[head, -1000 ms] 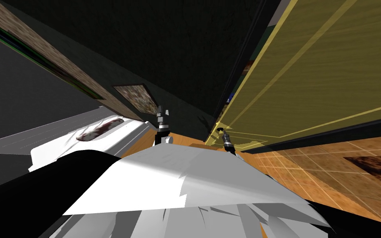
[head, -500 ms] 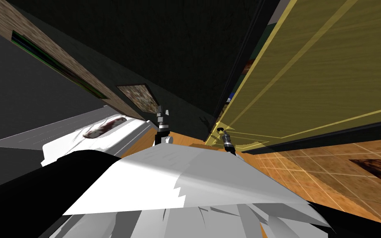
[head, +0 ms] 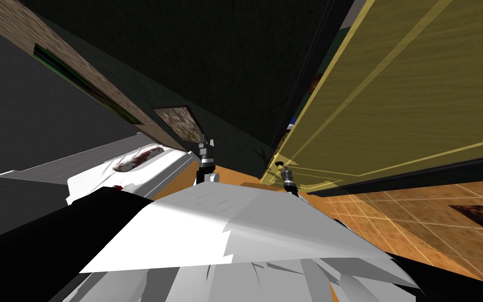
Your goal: Pull the door open
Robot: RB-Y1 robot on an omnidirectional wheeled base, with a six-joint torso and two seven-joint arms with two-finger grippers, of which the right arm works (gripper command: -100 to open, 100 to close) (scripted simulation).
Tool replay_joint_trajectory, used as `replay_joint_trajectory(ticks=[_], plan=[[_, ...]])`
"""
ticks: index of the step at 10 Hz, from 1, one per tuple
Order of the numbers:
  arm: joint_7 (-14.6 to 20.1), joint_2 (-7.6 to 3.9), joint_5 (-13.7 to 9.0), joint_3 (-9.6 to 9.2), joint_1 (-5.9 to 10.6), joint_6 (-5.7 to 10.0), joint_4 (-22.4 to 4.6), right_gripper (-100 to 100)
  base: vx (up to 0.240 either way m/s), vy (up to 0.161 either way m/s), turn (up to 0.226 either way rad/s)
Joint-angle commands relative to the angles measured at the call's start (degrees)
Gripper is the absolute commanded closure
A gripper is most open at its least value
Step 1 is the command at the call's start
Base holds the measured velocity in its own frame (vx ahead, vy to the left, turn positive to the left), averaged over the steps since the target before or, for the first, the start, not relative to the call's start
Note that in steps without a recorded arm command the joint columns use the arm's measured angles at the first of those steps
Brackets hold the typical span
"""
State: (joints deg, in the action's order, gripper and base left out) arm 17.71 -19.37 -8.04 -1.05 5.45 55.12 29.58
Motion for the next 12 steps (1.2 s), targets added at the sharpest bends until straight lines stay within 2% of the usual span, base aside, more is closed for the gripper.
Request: replay_joint_trajectory(ticks=[1,2,3,4,6,7,8,9,11,12], plan=[[1.01,0.82,0.21,-0.8,-0.5,-0.44,1.99,100,-0.017,-0.014,0.02],[3.4,0.82,-0.58,-1.16,-0.4,-0.59,2.0,100,-0.025,-0.016,0.034],[3.4,0.82,-0.58,-1.16,-0.4,-0.59,2.0,100,-0.023,-0.005,0.031],[5.78,0.83,-1.36,-1.52,-0.31,-0.73,2.0,100,-0.031,-0.008,0.074],[5.78,0.83,-1.36,-1.52,-0.31,-0.73,2.0,100,-0.023,-0.014,0.013],[5.78,0.83,-1.36,-1.52,-0.31,-0.73,0.69,100,0.0,0.0,0.0],[5.78,0.83,-1.36,-1.52,-0.31,-0.73,2.0,100,0.004,0.003,-0.024],[5.78,0.83,-1.36,-1.52,-0.31,-0.73,2.0,100,-0.002,0.007,-0.012],[9.69,0.83,-2.94,-2.23,-0.13,-1.02,2.02,100,-0.036,-0.02,0.099],[10.55,0.83,-2.94,-2.23,-0.13,-1.02,2.02,100,-0.039,-0.028,0.017]])
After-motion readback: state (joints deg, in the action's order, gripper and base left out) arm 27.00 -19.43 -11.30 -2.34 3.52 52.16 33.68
